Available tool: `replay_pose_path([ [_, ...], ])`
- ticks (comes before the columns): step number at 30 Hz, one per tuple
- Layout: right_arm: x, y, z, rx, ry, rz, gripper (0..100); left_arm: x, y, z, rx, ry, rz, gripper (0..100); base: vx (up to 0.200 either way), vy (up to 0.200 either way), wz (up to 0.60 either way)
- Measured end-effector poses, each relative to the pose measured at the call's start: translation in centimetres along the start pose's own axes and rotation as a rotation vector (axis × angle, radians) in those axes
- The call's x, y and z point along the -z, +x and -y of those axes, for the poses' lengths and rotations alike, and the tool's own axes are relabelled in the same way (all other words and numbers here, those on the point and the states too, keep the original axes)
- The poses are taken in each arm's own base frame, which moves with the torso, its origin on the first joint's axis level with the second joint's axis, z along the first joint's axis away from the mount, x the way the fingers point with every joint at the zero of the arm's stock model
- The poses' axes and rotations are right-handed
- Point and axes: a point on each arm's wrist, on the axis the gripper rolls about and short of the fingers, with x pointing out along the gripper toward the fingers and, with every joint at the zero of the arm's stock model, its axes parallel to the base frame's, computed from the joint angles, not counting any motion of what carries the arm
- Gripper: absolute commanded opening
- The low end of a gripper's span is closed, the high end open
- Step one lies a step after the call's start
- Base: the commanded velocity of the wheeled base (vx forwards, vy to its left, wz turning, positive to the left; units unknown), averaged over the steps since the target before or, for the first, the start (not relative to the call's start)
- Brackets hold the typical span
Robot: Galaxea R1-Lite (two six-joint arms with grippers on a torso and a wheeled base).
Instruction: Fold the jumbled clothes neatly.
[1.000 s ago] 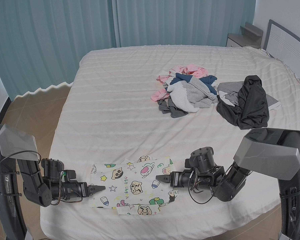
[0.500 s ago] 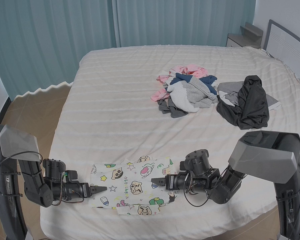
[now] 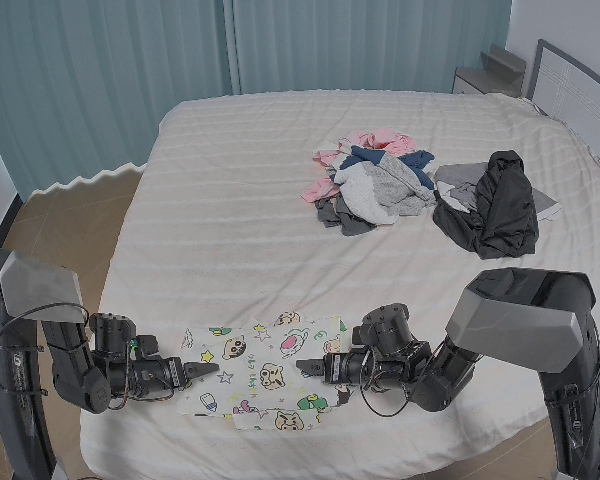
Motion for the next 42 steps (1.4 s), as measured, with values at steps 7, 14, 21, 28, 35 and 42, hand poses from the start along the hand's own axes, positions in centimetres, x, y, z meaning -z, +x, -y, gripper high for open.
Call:
replay_pose_path([
  [7,-0.1,0.2,-0.2,-0.017,0.0,0.017,100,0.2,0.6,0.8,-0.007,0.024,-0.005,100,0.0,0.0,0.0],
  [14,0.0,0.5,-0.7,-0.027,-0.005,0.019,0,0.4,0.7,0.9,-0.005,0.023,-0.011,0,0.0,0.0,0.0],
  [21,0.3,0.4,-1.2,-0.035,-0.014,0.016,0,0.8,0.5,1.1,-0.011,0.019,-0.022,0,0.0,0.0,0.0],
  [28,-0.6,-0.9,-2.0,-0.046,-0.018,0.039,0,0.7,-0.6,2.0,-0.008,0.02,-0.01,0,0.0,0.0,0.0],
  [35,-1.6,-3.1,-3.1,-0.062,-0.025,0.062,0,0.1,-1.9,3.5,-0.035,-0.016,0.055,0,0.0,0.0,0.0],
  [42,-2.2,-5.5,-3.7,-0.071,-0.026,0.078,0,0.0,-2.0,5.5,-0.05,-0.035,0.094,0,0.0,0.0,0.0],
])
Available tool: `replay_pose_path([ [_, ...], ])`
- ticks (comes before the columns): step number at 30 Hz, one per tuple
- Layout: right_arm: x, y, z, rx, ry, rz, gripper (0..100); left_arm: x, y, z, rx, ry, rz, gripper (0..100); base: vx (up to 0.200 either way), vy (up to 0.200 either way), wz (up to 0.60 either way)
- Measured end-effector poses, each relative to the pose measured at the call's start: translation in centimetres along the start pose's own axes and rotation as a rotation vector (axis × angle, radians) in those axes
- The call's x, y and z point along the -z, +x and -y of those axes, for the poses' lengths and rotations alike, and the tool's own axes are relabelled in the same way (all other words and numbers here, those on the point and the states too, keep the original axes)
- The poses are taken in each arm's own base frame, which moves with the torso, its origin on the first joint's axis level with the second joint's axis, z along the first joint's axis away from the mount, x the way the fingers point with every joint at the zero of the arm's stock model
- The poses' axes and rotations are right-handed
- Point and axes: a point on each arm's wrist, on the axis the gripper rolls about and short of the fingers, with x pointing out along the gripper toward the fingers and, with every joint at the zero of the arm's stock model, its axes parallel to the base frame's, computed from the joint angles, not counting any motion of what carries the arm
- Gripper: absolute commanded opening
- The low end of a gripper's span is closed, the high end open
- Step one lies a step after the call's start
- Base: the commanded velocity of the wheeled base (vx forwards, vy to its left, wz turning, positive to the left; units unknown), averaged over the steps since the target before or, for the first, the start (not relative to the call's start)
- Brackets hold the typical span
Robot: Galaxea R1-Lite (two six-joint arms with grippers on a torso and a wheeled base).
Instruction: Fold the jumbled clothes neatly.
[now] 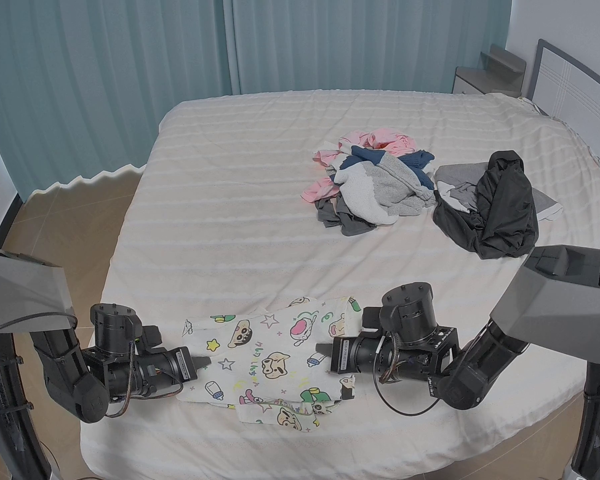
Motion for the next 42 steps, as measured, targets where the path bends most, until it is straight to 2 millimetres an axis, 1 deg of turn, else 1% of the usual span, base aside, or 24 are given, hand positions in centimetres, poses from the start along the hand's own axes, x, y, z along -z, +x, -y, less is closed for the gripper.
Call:
replay_pose_path([
  [2,-0.1,-0.5,-0.1,0.0,0.001,0.002,0,0.2,0.1,0.5,0.006,0.006,-0.003,0,0.0,0.0,0.0],
  [13,-0.4,-1.7,-0.4,-0.006,0.011,0.013,0,0.4,-0.1,2.1,0.046,0.006,-0.008,0,0.0,-0.2,0.0],
  [21,-0.7,-2.7,0.0,0.007,0.026,0.021,0,0.8,-0.2,3.4,0.084,0.033,-0.02,0,0.0,-0.2,0.0],
  [32,-1.1,-4.2,0.9,0.034,0.043,0.036,0,1.5,-0.1,4.4,0.092,0.058,-0.028,0,0.0,-0.2,0.0],
  [42,-1.5,-5.3,1.3,0.046,0.051,0.052,0,1.7,0.0,4.9,0.091,0.061,-0.024,0,0.0,-0.2,0.0],
])
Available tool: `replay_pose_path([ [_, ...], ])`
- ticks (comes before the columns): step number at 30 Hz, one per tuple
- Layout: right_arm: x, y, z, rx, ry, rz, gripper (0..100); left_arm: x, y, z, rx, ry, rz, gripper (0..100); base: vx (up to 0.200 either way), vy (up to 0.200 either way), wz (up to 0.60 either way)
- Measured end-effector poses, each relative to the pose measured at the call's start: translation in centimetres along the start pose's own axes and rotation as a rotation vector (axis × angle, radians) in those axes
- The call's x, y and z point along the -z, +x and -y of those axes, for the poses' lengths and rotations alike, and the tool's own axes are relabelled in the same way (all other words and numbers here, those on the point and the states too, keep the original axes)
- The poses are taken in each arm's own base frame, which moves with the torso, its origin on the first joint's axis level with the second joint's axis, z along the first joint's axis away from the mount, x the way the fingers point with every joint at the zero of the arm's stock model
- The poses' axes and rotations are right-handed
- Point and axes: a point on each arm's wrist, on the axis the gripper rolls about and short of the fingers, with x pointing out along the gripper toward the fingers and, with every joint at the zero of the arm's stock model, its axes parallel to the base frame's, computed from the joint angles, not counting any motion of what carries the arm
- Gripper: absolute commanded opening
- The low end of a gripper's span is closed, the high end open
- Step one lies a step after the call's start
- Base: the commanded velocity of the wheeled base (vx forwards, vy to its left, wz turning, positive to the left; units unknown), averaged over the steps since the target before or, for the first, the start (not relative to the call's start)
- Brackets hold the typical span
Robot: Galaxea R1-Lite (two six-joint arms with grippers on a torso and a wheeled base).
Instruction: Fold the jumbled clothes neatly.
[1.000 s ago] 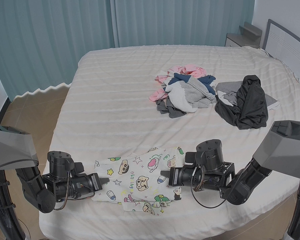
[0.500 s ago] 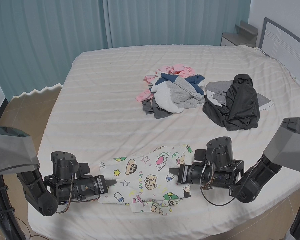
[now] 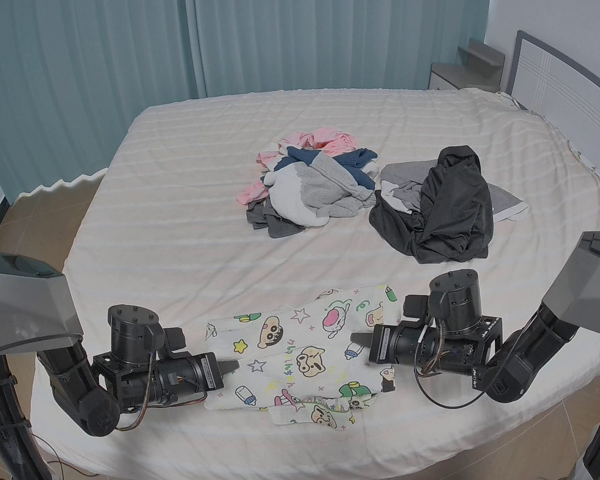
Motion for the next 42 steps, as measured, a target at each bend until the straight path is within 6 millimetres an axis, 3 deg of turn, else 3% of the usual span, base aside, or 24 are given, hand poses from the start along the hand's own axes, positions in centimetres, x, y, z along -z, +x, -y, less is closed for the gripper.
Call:
replay_pose_path([
  [17,0.2,0.0,0.4,0.009,0.004,-0.008,0,0.1,0.1,0.1,0.001,0.002,-0.004,0,0.0,-0.2,0.0],
  [42,1.6,1.6,2.5,0.057,0.023,-0.035,0,1.1,1.1,-1.0,-0.044,-0.014,-0.044,0,0.0,0.0,0.0],
])
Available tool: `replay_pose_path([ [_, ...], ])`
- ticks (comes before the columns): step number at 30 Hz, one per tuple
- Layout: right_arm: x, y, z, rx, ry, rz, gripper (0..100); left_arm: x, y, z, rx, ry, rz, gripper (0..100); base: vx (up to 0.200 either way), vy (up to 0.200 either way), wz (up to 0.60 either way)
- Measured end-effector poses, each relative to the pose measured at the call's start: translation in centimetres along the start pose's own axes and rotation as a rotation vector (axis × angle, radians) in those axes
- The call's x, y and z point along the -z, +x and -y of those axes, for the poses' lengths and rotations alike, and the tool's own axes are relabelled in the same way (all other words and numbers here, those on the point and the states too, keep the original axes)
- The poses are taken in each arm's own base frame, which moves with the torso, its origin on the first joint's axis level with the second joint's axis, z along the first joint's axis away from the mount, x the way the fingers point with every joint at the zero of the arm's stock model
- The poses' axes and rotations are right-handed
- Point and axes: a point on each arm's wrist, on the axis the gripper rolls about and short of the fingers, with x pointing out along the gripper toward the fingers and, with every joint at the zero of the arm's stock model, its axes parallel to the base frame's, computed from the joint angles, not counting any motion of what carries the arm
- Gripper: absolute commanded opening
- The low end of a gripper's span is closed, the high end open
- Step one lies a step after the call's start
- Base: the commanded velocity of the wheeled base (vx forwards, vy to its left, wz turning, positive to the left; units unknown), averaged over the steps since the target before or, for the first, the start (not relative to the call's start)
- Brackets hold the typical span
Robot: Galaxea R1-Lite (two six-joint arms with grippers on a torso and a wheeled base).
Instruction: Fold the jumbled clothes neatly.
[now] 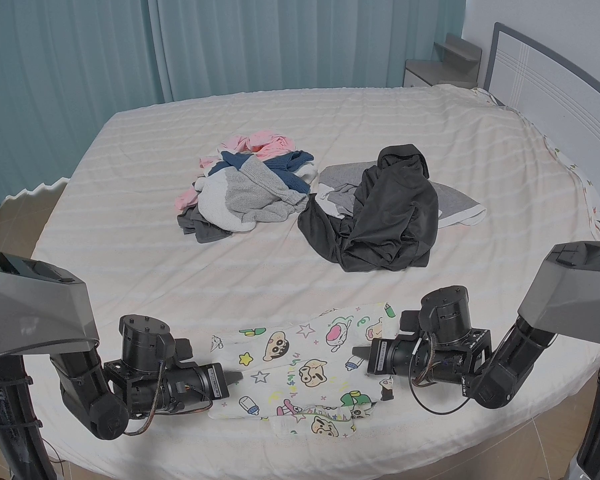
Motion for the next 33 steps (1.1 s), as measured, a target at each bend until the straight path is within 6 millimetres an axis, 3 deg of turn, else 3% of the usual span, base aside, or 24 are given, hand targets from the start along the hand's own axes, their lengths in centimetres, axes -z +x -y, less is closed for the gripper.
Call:
replay_pose_path([
  [12,1.3,1.6,1.1,0.015,0.001,-0.011,0,0.9,1.1,-1.2,-0.082,-0.015,-0.009,0,0.0,0.0,0.0],
  [13,1.4,1.6,1.2,0.017,0.0,-0.014,100,0.9,1.2,-1.3,-0.084,-0.016,-0.011,100,0.0,0.0,0.0],
  [26,1.2,1.3,1.6,0.041,0.008,-0.001,100,0.9,1.1,-1.9,-0.147,-0.026,0.018,100,0.0,0.0,0.0],
  [33,0.6,-0.4,2.2,0.062,0.026,0.016,100,0.3,0.3,-2.2,-0.155,-0.046,0.046,100,0.0,0.0,0.0],
])
